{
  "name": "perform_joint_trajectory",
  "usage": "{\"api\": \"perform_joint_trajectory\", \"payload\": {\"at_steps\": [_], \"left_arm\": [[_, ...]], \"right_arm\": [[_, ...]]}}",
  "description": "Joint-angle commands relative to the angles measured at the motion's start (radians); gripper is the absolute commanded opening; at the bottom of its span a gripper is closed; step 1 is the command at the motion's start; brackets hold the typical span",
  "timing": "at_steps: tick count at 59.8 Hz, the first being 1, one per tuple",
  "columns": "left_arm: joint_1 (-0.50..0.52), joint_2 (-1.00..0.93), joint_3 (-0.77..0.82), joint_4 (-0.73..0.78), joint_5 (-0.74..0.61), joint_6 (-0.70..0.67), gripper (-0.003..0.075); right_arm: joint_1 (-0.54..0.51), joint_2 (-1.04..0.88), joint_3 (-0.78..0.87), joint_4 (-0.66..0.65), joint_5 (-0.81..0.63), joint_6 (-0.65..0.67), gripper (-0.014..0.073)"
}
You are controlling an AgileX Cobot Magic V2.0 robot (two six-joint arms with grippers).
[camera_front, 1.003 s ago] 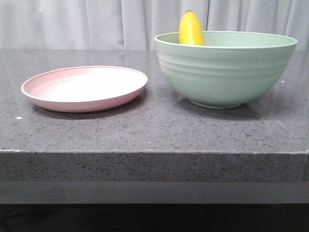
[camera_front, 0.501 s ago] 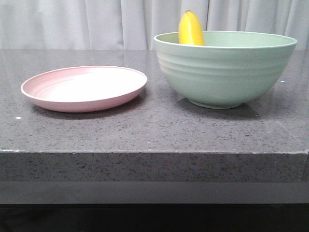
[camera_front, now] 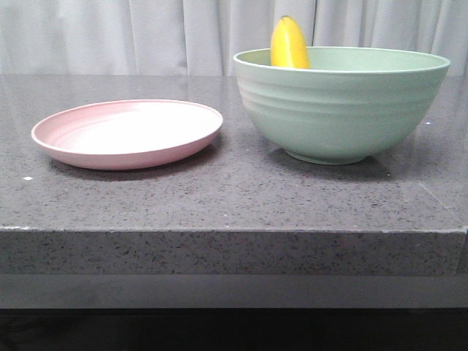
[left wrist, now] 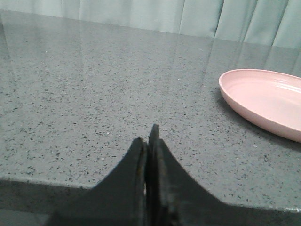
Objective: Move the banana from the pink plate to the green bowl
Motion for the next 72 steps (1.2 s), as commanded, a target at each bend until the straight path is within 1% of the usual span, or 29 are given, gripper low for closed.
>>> {"api": "perform_joint_trajectory", "payload": {"at_steps": [1, 8, 15, 18, 21, 28, 31, 33, 37, 43, 58, 64, 72], "left_arm": [[-0.001, -0.020, 0.005, -0.009, -0.085, 0.001, -0.0020], [-0.001, -0.020, 0.005, -0.009, -0.085, 0.001, -0.0020], [-0.001, -0.020, 0.005, -0.009, -0.085, 0.001, -0.0020], [-0.001, -0.020, 0.005, -0.009, -0.085, 0.001, -0.0020], [-0.001, -0.020, 0.005, -0.009, -0.085, 0.001, -0.0020], [-0.001, -0.020, 0.005, -0.009, -0.085, 0.001, -0.0020], [-0.001, -0.020, 0.005, -0.009, -0.085, 0.001, -0.0020], [-0.001, -0.020, 0.005, -0.009, -0.085, 0.001, -0.0020], [-0.001, -0.020, 0.005, -0.009, -0.085, 0.001, -0.0020], [-0.001, -0.020, 0.005, -0.009, -0.085, 0.001, -0.0020], [-0.001, -0.020, 0.005, -0.009, -0.085, 0.001, -0.0020], [-0.001, -0.020, 0.005, -0.009, -0.085, 0.001, -0.0020], [-0.001, -0.020, 0.005, -0.009, -0.085, 0.001, -0.0020]], "right_arm": [[-0.004, 0.008, -0.025, 0.018, -0.059, -0.009, -0.0115], [-0.004, 0.008, -0.025, 0.018, -0.063, -0.009, -0.0115], [-0.004, 0.008, -0.006, 0.014, -0.104, -0.007, -0.0115], [-0.005, 0.008, 0.012, -0.029, -0.145, 0.022, -0.0115], [-0.006, 0.008, 0.035, -0.122, -0.174, 0.105, -0.0115], [-0.006, 0.008, 0.103, -0.439, -0.255, 0.452, -0.0115], [-0.006, 0.008, 0.137, -0.555, -0.294, 0.563, -0.0115], [-0.006, 0.006, 0.160, -0.623, -0.322, 0.624, -0.0115], [-0.006, -0.012, 0.200, -0.697, -0.358, 0.691, -0.0115], [-0.010, -0.078, 0.263, -0.699, -0.385, 0.707, -0.0115], [-0.025, -0.231, 0.412, -0.652, -0.373, 0.707, -0.0115], [-0.026, -0.280, 0.410, -0.648, -0.285, 0.707, -0.0115], [-0.026, -0.278, 0.410, -0.650, -0.234, 0.706, -0.0115]]}}
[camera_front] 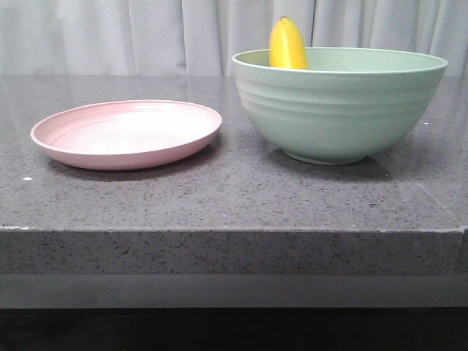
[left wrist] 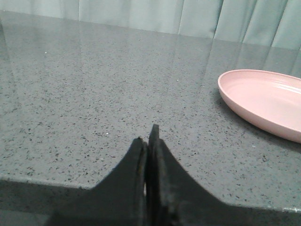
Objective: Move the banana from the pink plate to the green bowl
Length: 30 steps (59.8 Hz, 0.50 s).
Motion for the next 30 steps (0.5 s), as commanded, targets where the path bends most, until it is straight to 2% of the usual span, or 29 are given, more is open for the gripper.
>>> {"api": "perform_joint_trajectory", "payload": {"at_steps": [1, 30], "left_arm": [[-0.001, -0.020, 0.005, -0.009, -0.084, 0.001, -0.0020], [-0.001, -0.020, 0.005, -0.009, -0.084, 0.001, -0.0020]], "right_arm": [[-0.007, -0.024, 0.001, 0.004, -0.038, -0.005, -0.0115], [-0.007, -0.023, 0.001, 0.004, -0.031, -0.005, -0.0115]]}}
